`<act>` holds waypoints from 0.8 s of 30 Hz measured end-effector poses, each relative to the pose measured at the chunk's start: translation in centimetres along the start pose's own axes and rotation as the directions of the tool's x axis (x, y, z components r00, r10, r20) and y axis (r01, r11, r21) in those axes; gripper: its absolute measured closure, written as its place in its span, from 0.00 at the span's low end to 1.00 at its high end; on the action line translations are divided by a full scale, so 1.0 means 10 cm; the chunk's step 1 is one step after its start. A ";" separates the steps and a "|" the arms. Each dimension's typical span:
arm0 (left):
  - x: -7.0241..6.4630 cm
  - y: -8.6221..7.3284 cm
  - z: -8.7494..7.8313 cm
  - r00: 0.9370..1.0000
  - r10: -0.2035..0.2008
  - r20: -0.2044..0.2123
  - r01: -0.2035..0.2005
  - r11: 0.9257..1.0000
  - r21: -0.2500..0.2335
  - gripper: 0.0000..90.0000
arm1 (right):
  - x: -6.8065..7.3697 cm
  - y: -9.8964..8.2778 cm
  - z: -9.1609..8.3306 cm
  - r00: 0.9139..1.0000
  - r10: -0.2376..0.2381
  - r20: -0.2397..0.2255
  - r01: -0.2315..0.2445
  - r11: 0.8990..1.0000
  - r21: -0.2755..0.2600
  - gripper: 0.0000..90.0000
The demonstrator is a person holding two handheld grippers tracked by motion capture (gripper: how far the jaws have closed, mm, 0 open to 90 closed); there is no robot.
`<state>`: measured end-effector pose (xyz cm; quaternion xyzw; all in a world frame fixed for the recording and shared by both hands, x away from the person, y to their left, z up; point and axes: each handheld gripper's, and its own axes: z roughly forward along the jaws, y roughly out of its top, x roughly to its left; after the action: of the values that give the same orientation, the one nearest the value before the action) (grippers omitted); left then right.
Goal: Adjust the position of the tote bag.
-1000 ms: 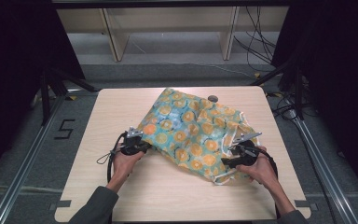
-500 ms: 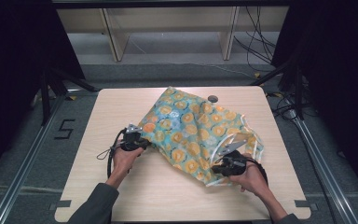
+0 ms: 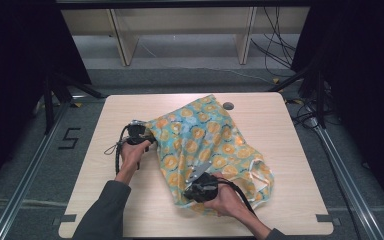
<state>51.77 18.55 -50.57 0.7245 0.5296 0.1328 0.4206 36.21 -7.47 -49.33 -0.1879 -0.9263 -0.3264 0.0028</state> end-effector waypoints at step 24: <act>-0.46 -0.60 -0.88 0.990 -0.029 0.135 0.018 0.996 0.084 0.30 | -0.97 -0.61 -1.41 0.864 0.343 0.369 -0.274 0.934 -0.229 0.56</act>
<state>40.34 19.18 -48.55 0.7423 0.5133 0.0562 0.4271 41.46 -23.79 -43.16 -0.3968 -0.8336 -0.3532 -0.1515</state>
